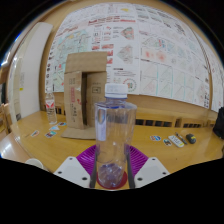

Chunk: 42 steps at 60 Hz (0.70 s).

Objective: Pour water

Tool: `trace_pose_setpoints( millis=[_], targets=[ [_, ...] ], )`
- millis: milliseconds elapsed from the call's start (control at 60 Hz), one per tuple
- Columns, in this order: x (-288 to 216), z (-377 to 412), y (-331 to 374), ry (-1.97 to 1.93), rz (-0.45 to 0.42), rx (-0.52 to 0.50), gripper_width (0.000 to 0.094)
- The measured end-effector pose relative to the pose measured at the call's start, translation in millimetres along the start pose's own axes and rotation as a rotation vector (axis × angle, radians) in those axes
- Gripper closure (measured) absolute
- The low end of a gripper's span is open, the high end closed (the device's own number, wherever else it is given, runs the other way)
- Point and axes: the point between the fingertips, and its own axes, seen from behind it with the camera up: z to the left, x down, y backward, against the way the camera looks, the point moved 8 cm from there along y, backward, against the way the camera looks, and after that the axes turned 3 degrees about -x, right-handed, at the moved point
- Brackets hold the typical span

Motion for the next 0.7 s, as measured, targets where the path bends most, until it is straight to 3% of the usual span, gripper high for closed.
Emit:
trace_pose_setpoints(
  millis=[133,200,250,300,700],
  targets=[
    [2,-1,3,-0.032,0.082,0.015,0.035],
    [-2,0,18,-0.041,0.103,0.042,0.0071],
    [-8,1,34,-0.035,0.108,0.068,0.0113],
    [-15,7,55,-0.026,0.114,0.085,0.0074],
    [-12,116,293,-0.041,0.19,0.193,0.0086]
  ],
)
